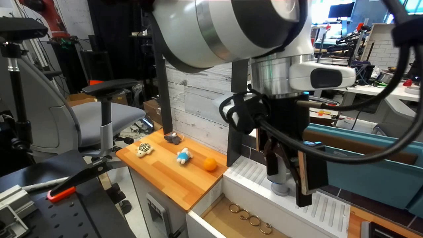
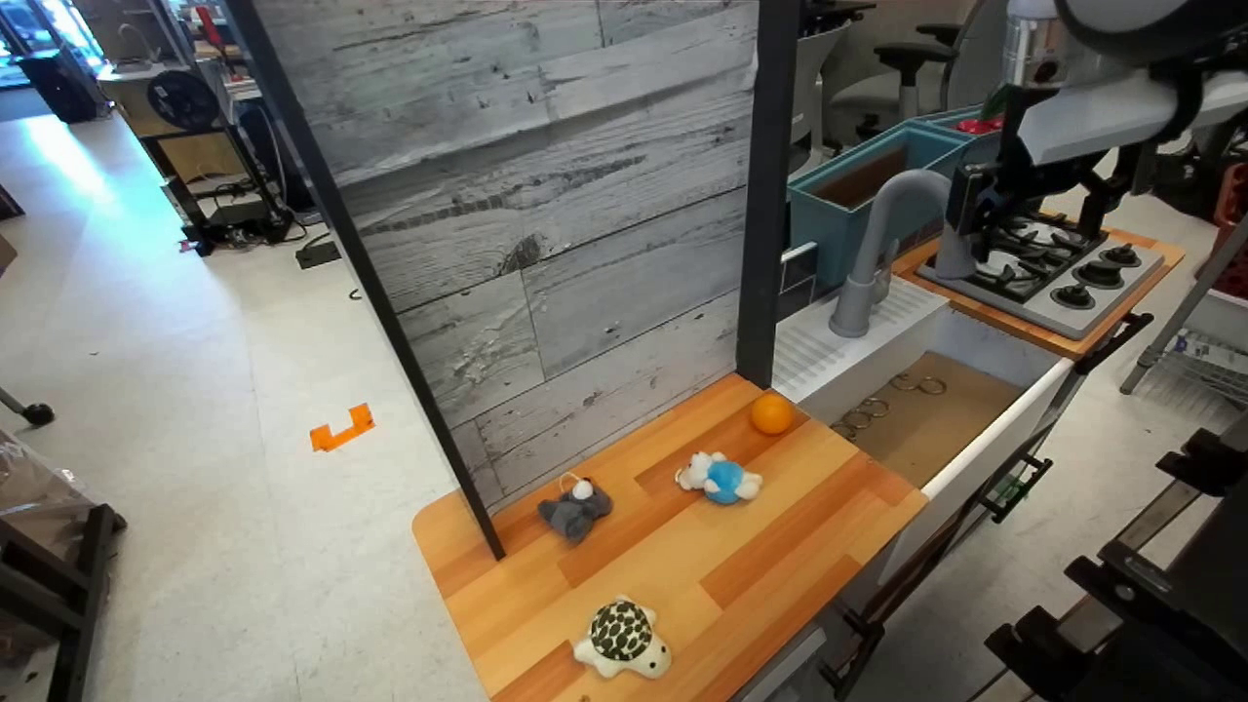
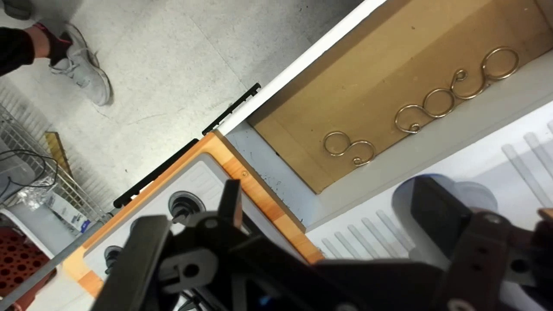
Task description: Push the faucet to the center of the sink.
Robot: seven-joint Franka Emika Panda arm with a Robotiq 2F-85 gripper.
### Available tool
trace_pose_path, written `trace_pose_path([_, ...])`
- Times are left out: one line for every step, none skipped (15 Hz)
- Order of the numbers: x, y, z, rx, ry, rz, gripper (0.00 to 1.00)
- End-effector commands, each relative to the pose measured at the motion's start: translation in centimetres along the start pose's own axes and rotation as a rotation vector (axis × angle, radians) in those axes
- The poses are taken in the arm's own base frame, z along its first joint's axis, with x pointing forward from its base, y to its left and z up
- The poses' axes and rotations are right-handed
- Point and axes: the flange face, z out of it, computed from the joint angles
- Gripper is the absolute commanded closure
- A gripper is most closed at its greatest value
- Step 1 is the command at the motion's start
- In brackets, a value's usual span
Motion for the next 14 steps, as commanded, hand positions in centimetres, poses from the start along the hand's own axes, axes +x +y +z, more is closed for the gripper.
trace_pose_path([0.6,2.6,-2.4,-0.015,-0.073,0.018,0.0])
trace_pose_path([0.2,3.0,-3.3,-0.022,-0.148,-0.018,0.0])
trace_pose_path([-0.5,3.3,-4.3,-0.023,-0.194,-0.066,0.0])
trace_pose_path([-0.9,3.5,-5.2,-0.031,-0.236,-0.105,0.0])
trace_pose_path([-1.5,3.5,-6.1,-0.042,-0.279,-0.144,0.0])
trace_pose_path([-2.0,3.5,-7.0,-0.057,-0.326,-0.18,0.0])
trace_pose_path([-2.5,3.3,-7.8,-0.075,-0.371,-0.213,0.0])
trace_pose_path([-3.0,3.1,-8.5,-0.099,-0.421,-0.242,0.0])
trace_pose_path([-3.5,2.8,-8.9,-0.135,-0.471,-0.259,0.0])
trace_pose_path([-3.0,2.9,-7.7,-0.096,-0.412,-0.206,0.0])
trace_pose_path([-3.2,2.7,-8.2,-0.099,-0.423,-0.212,0.0])
trace_pose_path([-3.2,2.5,-8.2,-0.096,-0.421,-0.212,0.0])
trace_pose_path([-3.2,2.6,-8.0,-0.095,-0.425,-0.211,0.0])
trace_pose_path([-3.2,2.7,-7.8,-0.096,-0.429,-0.208,0.0])
